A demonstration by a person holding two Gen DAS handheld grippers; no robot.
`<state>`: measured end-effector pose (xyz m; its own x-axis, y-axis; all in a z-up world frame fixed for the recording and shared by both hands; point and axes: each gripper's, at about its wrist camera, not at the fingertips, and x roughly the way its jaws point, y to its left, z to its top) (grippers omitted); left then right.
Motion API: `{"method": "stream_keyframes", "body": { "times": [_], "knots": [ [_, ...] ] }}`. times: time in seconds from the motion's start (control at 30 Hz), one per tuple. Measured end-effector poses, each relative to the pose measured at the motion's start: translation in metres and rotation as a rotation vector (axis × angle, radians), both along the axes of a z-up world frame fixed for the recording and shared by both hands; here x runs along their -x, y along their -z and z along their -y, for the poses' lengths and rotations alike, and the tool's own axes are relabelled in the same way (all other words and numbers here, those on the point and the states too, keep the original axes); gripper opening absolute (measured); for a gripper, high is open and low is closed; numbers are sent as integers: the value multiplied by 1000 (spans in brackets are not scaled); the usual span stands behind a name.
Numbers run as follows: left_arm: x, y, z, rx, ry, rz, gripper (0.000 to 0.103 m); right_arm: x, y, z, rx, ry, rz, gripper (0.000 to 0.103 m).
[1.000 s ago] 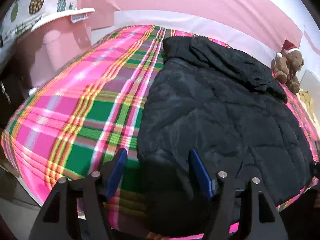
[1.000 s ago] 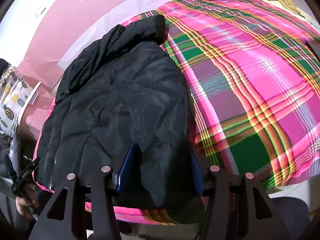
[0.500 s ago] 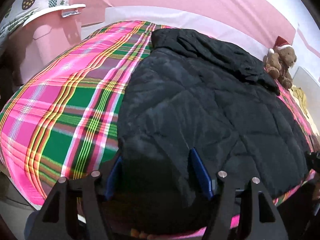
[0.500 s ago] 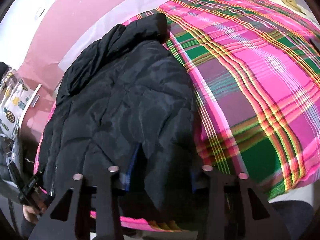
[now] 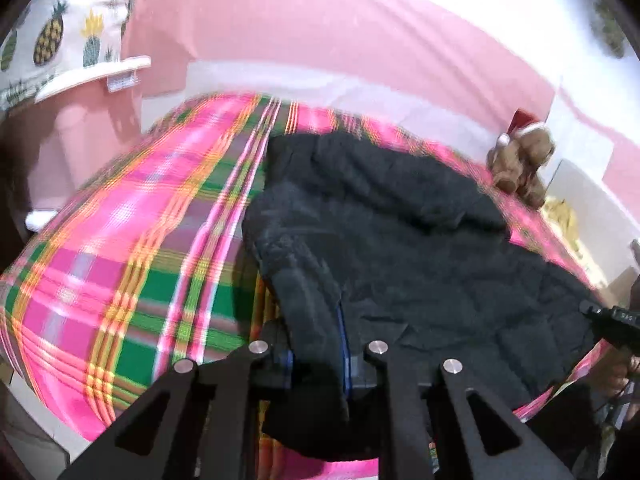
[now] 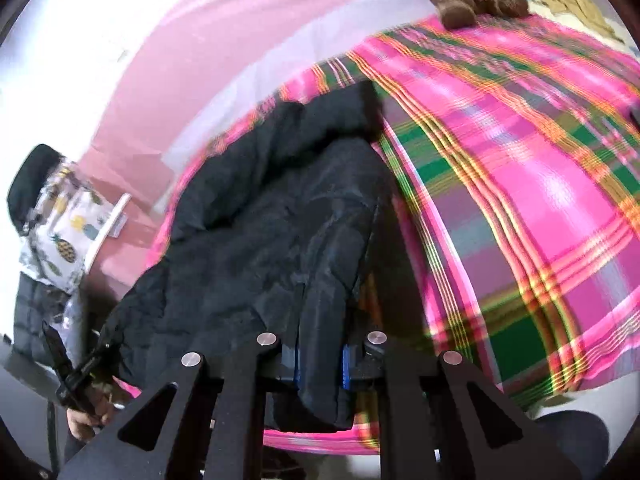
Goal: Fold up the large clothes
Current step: 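Grasp the jacket side edge with both tools and lift it, then fold the lifted jacket side over the jacket body with both tools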
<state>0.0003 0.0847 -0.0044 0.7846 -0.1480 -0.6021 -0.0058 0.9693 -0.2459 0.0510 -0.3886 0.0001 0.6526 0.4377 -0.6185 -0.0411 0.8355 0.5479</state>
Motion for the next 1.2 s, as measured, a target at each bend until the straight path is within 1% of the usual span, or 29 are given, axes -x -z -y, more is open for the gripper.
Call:
{"method": "stream_keyframes", "body": {
  "times": [0.07, 0.17, 0.33, 0.43, 0.53, 0.67, 0.8, 0.9, 1.03, 1.2],
  "knots": [
    [9, -14, -3, 26, 2, 37, 17, 7, -12, -2, -1, -5, 30, 13],
    [29, -27, -9, 56, -3, 64, 17, 26, -27, 0, -13, -12, 60, 13],
    [64, -39, -15, 88, 0, 80, 17, 72, -39, 4, -33, -8, 78, 13],
    [76, -43, -12, 90, 9, 82, 17, 89, -43, 8, -47, 10, 83, 13],
    [78, -49, -10, 98, 14, 99, 17, 91, -48, 10, -53, 26, 100, 13],
    [73, -56, -13, 126, 13, 126, 17, 83, -58, 12, -65, 30, 134, 13],
    [54, -68, -14, 137, 8, 159, 17, 70, -69, 17, -83, 29, 171, 13],
    [32, -78, -16, 133, 1, 179, 17, 50, -81, 19, -99, 35, 199, 13],
    [-14, -92, -18, 133, -6, 187, 17, 12, -98, 18, -95, 45, 215, 13],
    [-88, -99, -17, 118, -20, 159, 17, -53, -118, 11, -56, 48, 198, 13]
  ]
}}
